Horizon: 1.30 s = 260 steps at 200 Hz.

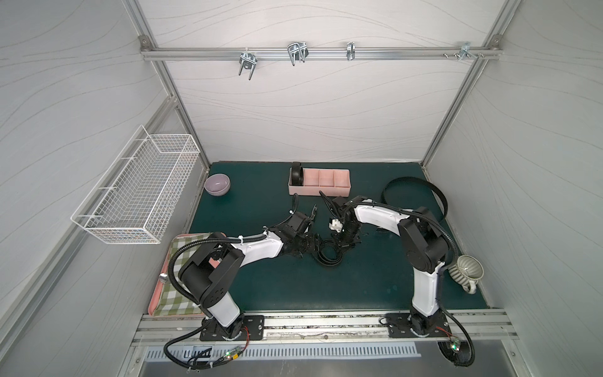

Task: Place the belts into the storage roll
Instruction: Roll the belt at the center of the board.

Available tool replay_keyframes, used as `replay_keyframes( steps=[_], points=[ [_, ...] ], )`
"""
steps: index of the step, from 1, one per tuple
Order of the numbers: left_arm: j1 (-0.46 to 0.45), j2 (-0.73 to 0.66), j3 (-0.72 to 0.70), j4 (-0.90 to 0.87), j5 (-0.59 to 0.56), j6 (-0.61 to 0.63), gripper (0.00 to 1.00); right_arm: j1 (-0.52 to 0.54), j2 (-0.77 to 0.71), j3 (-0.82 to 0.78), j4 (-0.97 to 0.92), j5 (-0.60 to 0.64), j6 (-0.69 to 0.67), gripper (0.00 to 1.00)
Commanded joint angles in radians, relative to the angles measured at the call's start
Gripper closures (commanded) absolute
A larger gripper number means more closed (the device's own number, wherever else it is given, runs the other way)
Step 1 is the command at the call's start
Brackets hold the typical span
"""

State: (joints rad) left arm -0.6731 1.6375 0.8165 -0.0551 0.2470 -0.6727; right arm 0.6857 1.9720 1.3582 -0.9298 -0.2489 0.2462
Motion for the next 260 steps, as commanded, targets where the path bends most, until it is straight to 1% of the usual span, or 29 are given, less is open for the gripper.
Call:
replay_keyframes(
  steps=[1,25,48,100,117,129,156,172,182,216,260],
  points=[
    [-0.004,0.023,0.032,0.067,0.048,0.064,0.29,0.016,0.057,-0.034,-0.001,-0.017,-0.005,0.93],
    [-0.014,0.06,0.079,-0.003,0.058,0.133,0.29,0.017,0.059,-0.03,-0.001,-0.017,-0.005,0.93],
    [-0.032,0.098,0.14,-0.097,0.038,0.21,0.31,0.017,0.06,-0.026,-0.004,-0.014,-0.005,0.93],
    [-0.054,0.122,0.229,-0.234,-0.048,0.317,0.33,0.023,0.072,-0.019,-0.007,-0.011,-0.005,0.93],
    [-0.054,0.135,0.268,-0.292,-0.081,0.341,0.36,0.023,0.072,-0.021,-0.007,-0.008,-0.006,0.93],
    [-0.054,0.147,0.288,-0.321,-0.084,0.356,0.4,0.023,0.071,-0.021,-0.007,-0.006,-0.004,0.93],
    [-0.06,0.163,0.293,-0.336,-0.077,0.38,0.49,0.024,0.066,-0.018,-0.012,0.003,-0.007,0.93],
    [-0.069,0.169,0.292,-0.342,-0.073,0.394,0.5,0.024,0.064,-0.017,-0.016,0.011,-0.005,0.93],
    [-0.083,0.173,0.292,-0.342,-0.071,0.405,0.48,0.025,0.064,-0.016,-0.015,0.012,-0.008,0.93],
    [-0.115,0.198,0.302,-0.353,-0.1,0.416,0.48,0.03,0.067,-0.011,-0.017,0.013,-0.007,0.93],
    [-0.116,0.198,0.319,-0.35,-0.153,0.423,0.57,0.038,0.065,-0.026,-0.004,0.004,-0.003,0.93]
  ],
)
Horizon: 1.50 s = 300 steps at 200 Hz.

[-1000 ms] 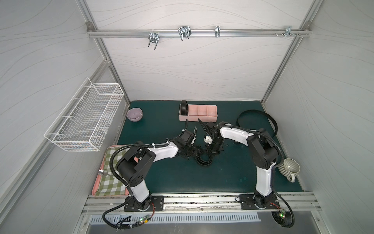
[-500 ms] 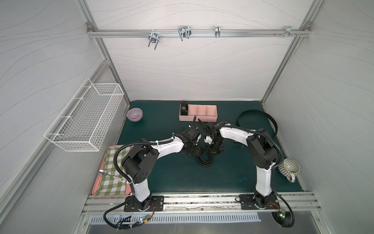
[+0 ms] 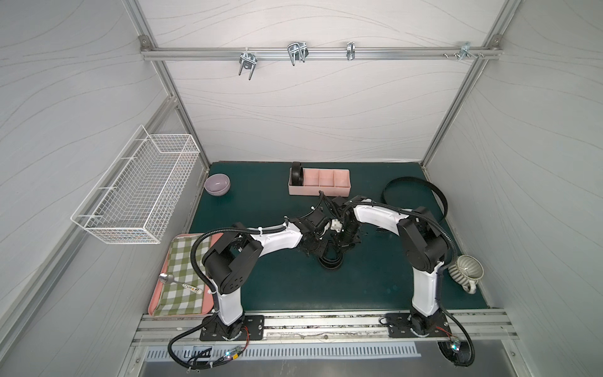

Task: Place the belts into the storage roll
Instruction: Roll the belt at the center of the board.

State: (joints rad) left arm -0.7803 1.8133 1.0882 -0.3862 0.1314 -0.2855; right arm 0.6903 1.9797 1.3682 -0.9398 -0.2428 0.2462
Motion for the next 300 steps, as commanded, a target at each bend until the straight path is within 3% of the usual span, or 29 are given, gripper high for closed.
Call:
replay_keyframes(
  steps=[1,37,73,119,137,171,212,244,300],
  points=[
    [-0.009,0.022,0.048,-0.02,-0.039,0.035,0.57,0.035,0.057,-0.036,0.006,-0.001,-0.004,0.93],
    [-0.008,0.037,0.052,-0.01,-0.053,0.031,0.73,0.035,0.039,-0.062,0.028,-0.025,-0.006,0.93],
    [-0.01,0.017,0.037,-0.024,-0.07,0.028,0.83,0.017,0.027,-0.091,0.057,-0.058,-0.004,0.87],
    [-0.022,-0.02,0.009,-0.077,-0.107,0.021,0.85,-0.064,-0.04,-0.118,0.073,-0.106,-0.005,0.68],
    [-0.035,-0.025,0.003,-0.095,-0.133,0.025,0.86,-0.128,-0.122,-0.17,0.084,-0.13,-0.008,0.57],
    [-0.053,-0.051,-0.01,-0.102,-0.148,0.027,0.88,-0.263,-0.307,-0.268,0.114,-0.172,-0.016,0.47],
    [-0.095,-0.092,-0.025,-0.13,-0.197,0.037,0.9,-0.284,-0.417,-0.266,0.201,-0.124,0.003,0.33],
    [-0.122,-0.109,-0.034,-0.138,-0.206,0.063,0.92,-0.262,-0.375,-0.224,0.303,-0.232,-0.029,0.27],
    [-0.158,-0.097,-0.029,-0.127,-0.227,0.117,0.96,-0.17,-0.092,0.029,0.282,-0.225,-0.096,0.29]
  ],
)
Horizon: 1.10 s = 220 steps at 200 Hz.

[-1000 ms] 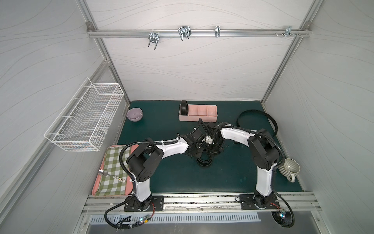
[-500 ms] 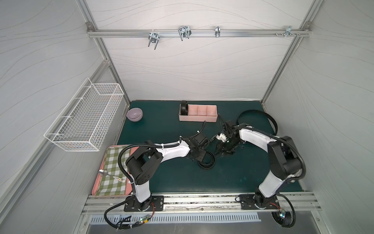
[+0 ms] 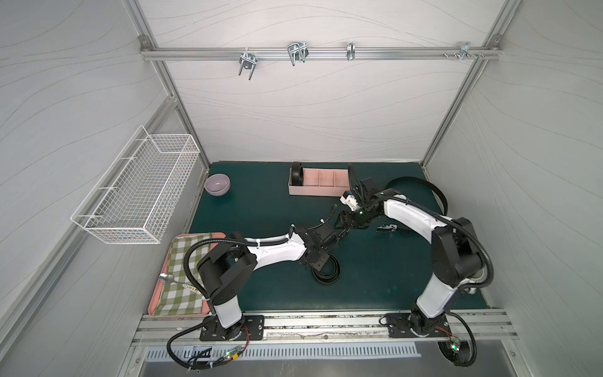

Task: Place the belts into the storage roll
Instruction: Roll the belt at the center of the board.

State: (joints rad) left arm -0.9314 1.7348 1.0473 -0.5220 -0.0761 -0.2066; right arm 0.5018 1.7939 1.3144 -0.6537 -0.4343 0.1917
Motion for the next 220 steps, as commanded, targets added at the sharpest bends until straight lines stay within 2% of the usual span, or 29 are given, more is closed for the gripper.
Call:
replay_keyframes(
  steps=[1,36,82,131,164,187,220],
  points=[
    [-0.007,-0.018,0.012,0.008,-0.02,0.037,0.96,0.018,0.099,0.085,-0.006,-0.038,-0.043,0.29],
    [-0.008,-0.016,0.014,0.009,-0.054,0.027,0.96,0.027,0.203,0.147,-0.066,-0.088,-0.056,0.33],
    [-0.006,-0.023,-0.007,0.039,-0.086,0.008,0.96,0.015,0.189,0.085,-0.163,-0.135,-0.067,0.36],
    [0.022,-0.021,-0.023,0.056,-0.103,-0.034,0.97,0.011,0.111,-0.075,-0.125,-0.218,-0.007,0.41],
    [0.054,-0.035,-0.043,0.07,-0.079,-0.054,0.97,0.005,0.07,-0.146,-0.081,-0.233,0.021,0.37],
    [0.057,-0.03,-0.031,0.057,-0.084,-0.048,0.97,0.006,0.076,-0.137,-0.084,-0.223,0.008,0.32],
    [0.065,-0.003,-0.002,0.034,-0.081,-0.05,0.97,0.011,0.079,-0.138,-0.04,-0.288,0.035,0.28]
  ],
)
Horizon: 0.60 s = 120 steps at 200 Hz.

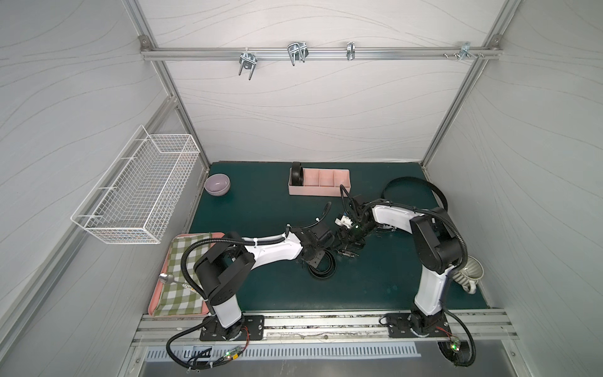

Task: Place the belts into the storage roll
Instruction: Roll the belt at the center of the board.

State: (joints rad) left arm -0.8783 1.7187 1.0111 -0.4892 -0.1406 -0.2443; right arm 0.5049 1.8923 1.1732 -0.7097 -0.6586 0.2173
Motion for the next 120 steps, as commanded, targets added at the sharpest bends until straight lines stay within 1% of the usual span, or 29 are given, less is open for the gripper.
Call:
replay_keyframes(
  steps=[1,32,60,93,120],
  points=[
    [0.012,0.013,0.035,0.0,-0.016,-0.013,0.97,0.009,-0.02,0.003,0.018,-0.064,0.01,0.28],
    [0.014,0.034,0.049,-0.008,-0.006,-0.019,0.97,0.042,-0.01,0.039,0.001,-0.044,-0.006,0.28],
    [0.024,0.041,0.057,-0.016,0.012,-0.034,0.97,0.094,0.018,0.108,-0.058,0.04,-0.051,0.28],
    [0.036,0.035,0.067,-0.025,0.008,-0.054,0.97,0.134,0.041,0.134,-0.076,0.091,-0.056,0.32],
    [0.037,0.032,0.067,-0.019,0.013,-0.065,0.97,0.167,0.057,0.138,-0.062,0.108,-0.043,0.33]
  ],
)
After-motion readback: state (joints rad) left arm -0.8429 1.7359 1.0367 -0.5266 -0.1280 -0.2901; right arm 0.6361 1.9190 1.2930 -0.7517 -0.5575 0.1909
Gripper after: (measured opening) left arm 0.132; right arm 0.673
